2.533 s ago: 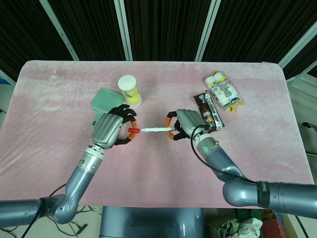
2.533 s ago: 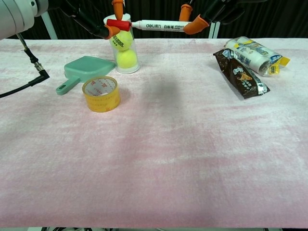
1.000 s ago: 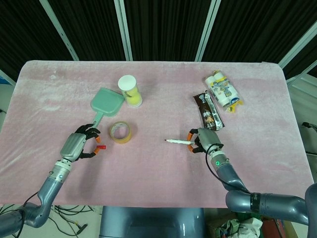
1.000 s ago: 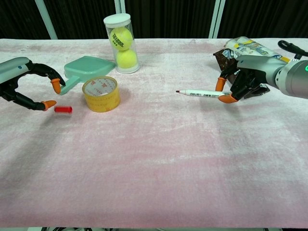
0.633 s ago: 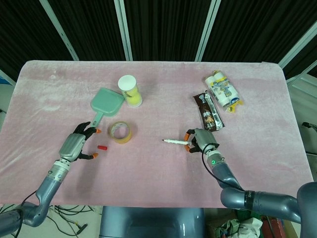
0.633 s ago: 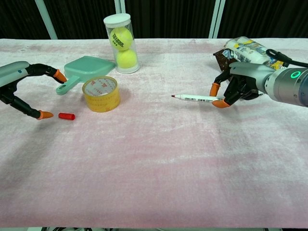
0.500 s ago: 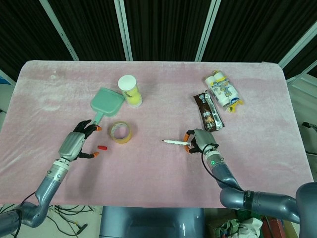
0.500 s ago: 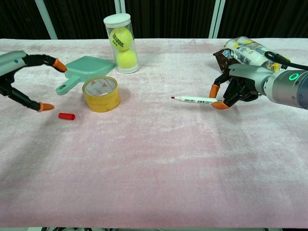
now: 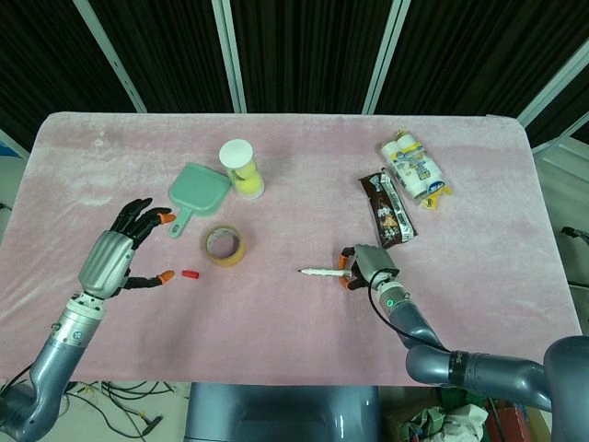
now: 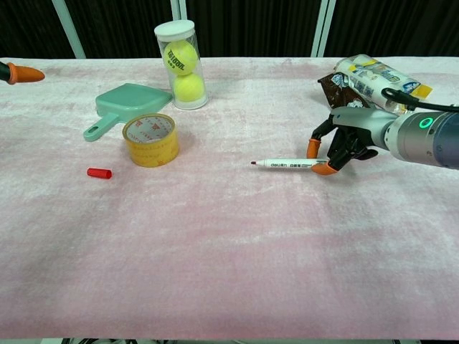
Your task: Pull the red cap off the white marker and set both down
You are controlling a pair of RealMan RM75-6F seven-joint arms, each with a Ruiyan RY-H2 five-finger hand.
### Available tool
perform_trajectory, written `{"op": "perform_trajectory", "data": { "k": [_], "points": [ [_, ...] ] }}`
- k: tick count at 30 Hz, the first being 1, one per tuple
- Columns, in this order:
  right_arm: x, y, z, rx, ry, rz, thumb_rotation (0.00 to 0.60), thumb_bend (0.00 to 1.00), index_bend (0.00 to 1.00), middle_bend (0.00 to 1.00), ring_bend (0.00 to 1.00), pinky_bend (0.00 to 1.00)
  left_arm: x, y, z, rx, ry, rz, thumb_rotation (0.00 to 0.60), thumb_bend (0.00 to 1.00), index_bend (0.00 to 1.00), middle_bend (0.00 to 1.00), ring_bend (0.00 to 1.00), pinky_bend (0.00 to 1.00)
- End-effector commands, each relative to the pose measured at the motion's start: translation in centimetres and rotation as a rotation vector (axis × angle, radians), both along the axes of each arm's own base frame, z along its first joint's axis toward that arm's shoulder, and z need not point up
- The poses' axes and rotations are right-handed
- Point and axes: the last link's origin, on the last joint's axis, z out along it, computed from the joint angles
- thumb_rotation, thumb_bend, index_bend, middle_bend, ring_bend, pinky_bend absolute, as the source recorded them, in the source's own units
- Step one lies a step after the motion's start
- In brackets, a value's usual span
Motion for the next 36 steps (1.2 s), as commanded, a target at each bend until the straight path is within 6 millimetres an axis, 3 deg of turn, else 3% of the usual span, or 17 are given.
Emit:
{"op": "perform_trajectory", "data": {
  "k": [1,8,13,16,19,20,22,26,29,31,32,36],
  "points": [
    [-0.2,0.0,-0.1,0.004,0.008,-0.012,0.600,0.26,0.58,0.99,0.99,0.96,0.0,-0.3,0.7,0.010,-0.022,0.001,0.600,0.14,0.19,0.15,0.00,0.00],
    [-0.4,-0.1,0.3,0.023,0.021,-0.035,0.600,0.11,0.40,0.99,0.99,0.96,-0.2,-0.8,1.6,0.054,0.029,-0.016,0.600,0.14,0.19,0.15,0.00,0.00],
    [0.0,-0.1,0.8,0.015,-0.010,-0.043,0.600,0.10,0.28,0.98,0.99,0.96,-0.4,-1.2,1.8,0.083,0.060,-0.027,0.600,0.14,0.19,0.14,0.00,0.00],
    [0.4,-0.5,2.2,-0.015,-0.051,-0.048,0.600,0.10,0.26,0.93,0.96,0.93,-0.7,-1.6,2.1,0.106,0.091,-0.031,0.600,0.14,0.19,0.13,0.00,0.00],
    [0.8,-1.0,4.6,-0.075,-0.082,-0.035,0.600,0.10,0.23,0.82,0.90,0.87,-1.3,-2.1,2.6,0.134,0.134,-0.027,0.600,0.13,0.19,0.12,0.00,0.00],
    [0.8,-1.0,5.3,-0.090,-0.086,-0.030,0.600,0.10,0.22,0.73,0.84,0.80,-1.4,-2.2,2.7,0.141,0.144,-0.025,0.600,0.13,0.19,0.12,0.00,0.00],
    [0.4,-0.6,8.6,-0.151,-0.095,-0.009,0.600,0.10,0.19,0.58,0.72,0.66,-2.0,-2.8,3.2,0.170,0.179,-0.012,0.600,0.13,0.19,0.11,0.00,0.00],
    [-1.8,1.4,14.5,-0.252,-0.006,0.056,0.600,0.08,0.13,0.30,0.45,0.36,-3.1,-3.8,4.3,0.234,0.234,0.049,0.600,0.11,0.17,0.10,0.00,0.00],
    [-4.3,3.7,18.3,-0.377,0.140,0.144,0.600,0.08,0.11,0.20,0.36,0.29,-4.2,-4.9,4.5,0.256,0.262,0.091,0.600,0.08,0.16,0.09,0.00,0.00],
    [-6.9,6.6,20.7,-0.527,0.244,0.195,0.600,0.08,0.11,0.17,0.33,0.27,-6.0,-6.3,4.6,0.219,0.248,0.194,0.600,0.07,0.14,0.08,0.00,0.00],
    [-8.3,8.8,20.8,-0.580,0.264,0.229,0.600,0.08,0.11,0.16,0.32,0.27,-7.1,-7.1,4.9,0.219,0.261,0.245,0.600,0.07,0.13,0.08,0.00,0.00],
    [-11.2,12.5,20.1,-0.597,0.291,0.281,0.600,0.08,0.11,0.15,0.29,0.25,-9.1,-8.8,5.2,0.235,0.275,0.309,0.600,0.07,0.11,0.07,0.00,0.00]
  ]
}}
